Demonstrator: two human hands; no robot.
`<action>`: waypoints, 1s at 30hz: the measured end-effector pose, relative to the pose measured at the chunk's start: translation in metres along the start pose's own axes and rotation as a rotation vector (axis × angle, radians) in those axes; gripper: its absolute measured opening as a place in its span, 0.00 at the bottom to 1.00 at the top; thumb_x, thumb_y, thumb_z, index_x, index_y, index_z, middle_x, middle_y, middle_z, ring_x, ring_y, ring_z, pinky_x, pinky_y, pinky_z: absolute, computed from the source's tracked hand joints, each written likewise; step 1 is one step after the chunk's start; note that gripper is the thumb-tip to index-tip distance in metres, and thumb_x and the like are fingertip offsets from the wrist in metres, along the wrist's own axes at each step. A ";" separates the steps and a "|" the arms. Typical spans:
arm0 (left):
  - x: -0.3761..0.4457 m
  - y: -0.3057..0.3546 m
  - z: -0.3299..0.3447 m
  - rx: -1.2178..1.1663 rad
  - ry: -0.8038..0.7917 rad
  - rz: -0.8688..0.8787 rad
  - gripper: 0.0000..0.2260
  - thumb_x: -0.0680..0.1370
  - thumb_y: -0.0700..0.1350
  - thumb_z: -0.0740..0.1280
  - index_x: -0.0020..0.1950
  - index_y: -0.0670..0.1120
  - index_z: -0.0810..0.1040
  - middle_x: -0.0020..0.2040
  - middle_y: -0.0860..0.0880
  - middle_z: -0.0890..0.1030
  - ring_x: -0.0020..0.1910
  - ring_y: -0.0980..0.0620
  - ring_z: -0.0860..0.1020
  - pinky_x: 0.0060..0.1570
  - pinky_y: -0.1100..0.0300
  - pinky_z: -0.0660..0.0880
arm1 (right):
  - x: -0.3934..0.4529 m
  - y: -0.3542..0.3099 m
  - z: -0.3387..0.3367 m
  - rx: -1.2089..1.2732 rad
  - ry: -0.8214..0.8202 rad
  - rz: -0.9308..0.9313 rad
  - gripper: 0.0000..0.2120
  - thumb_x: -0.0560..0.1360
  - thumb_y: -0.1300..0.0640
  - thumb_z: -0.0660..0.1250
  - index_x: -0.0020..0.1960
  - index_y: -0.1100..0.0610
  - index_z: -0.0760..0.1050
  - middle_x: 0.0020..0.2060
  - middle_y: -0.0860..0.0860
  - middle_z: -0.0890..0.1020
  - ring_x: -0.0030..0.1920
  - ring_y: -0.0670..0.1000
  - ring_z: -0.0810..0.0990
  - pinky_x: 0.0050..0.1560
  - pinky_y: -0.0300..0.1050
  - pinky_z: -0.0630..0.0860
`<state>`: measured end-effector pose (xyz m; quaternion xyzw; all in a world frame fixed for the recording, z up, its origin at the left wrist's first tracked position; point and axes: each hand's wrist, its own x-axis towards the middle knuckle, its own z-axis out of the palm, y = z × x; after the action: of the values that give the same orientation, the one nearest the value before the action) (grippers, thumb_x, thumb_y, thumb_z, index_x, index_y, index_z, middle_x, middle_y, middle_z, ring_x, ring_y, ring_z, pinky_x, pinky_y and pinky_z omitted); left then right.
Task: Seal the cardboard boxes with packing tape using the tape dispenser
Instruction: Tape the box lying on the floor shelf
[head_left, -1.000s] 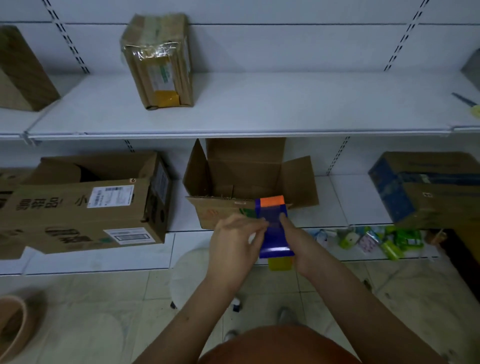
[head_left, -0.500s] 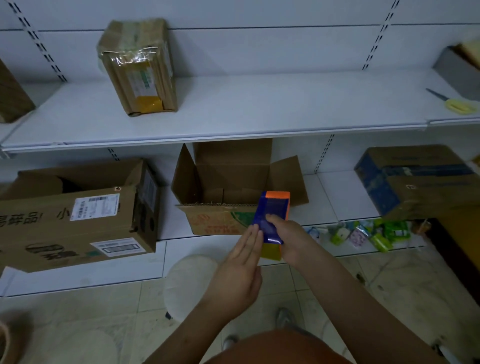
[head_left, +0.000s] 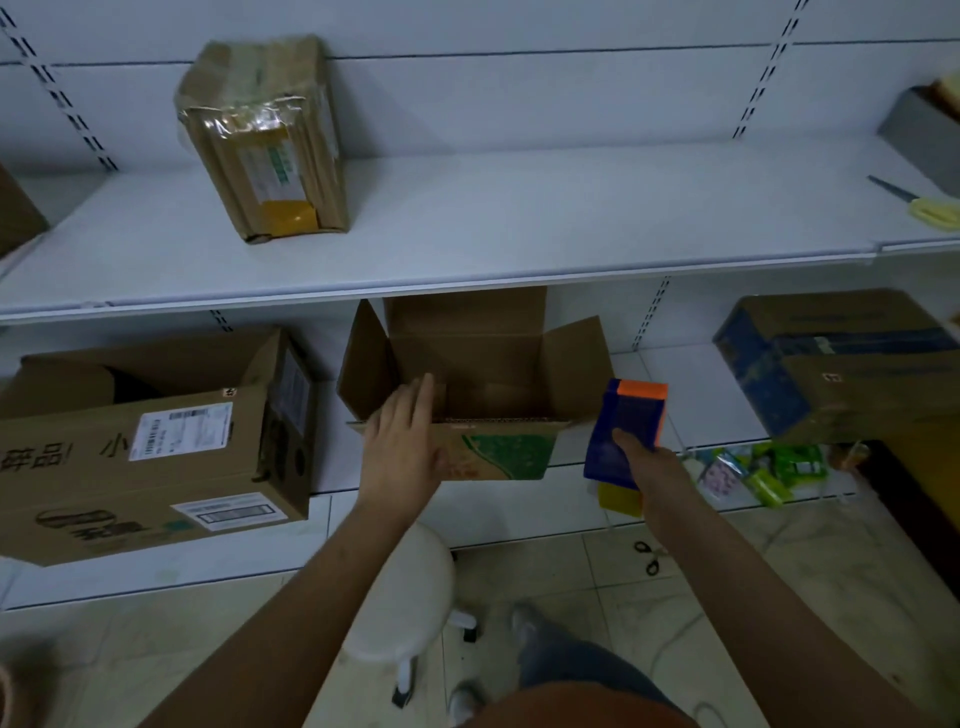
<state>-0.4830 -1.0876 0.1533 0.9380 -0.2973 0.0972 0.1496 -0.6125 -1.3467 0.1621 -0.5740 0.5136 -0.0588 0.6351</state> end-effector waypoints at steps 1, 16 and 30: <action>0.009 0.000 0.006 0.063 -0.067 -0.031 0.38 0.70 0.46 0.75 0.77 0.43 0.64 0.72 0.42 0.71 0.72 0.41 0.68 0.71 0.44 0.64 | 0.005 0.000 -0.006 -0.007 0.025 -0.007 0.20 0.78 0.51 0.68 0.63 0.65 0.73 0.47 0.58 0.80 0.43 0.54 0.77 0.46 0.47 0.74; -0.009 -0.031 0.048 -0.172 -0.226 -0.135 0.18 0.71 0.28 0.65 0.50 0.49 0.81 0.46 0.48 0.83 0.49 0.41 0.78 0.50 0.49 0.76 | 0.083 0.000 -0.051 -0.258 -0.004 0.172 0.20 0.77 0.51 0.69 0.60 0.62 0.68 0.50 0.54 0.76 0.41 0.53 0.74 0.42 0.44 0.70; 0.008 -0.031 0.048 -0.316 -0.367 -0.140 0.14 0.75 0.32 0.66 0.46 0.53 0.79 0.43 0.51 0.77 0.54 0.39 0.76 0.52 0.51 0.76 | 0.071 -0.042 -0.005 -0.809 -0.488 -0.350 0.16 0.78 0.51 0.68 0.63 0.54 0.72 0.54 0.54 0.80 0.50 0.52 0.79 0.44 0.42 0.74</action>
<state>-0.4540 -1.0845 0.1035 0.9232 -0.2653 -0.1329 0.2442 -0.5614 -1.4109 0.1550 -0.8488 0.2280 0.1752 0.4437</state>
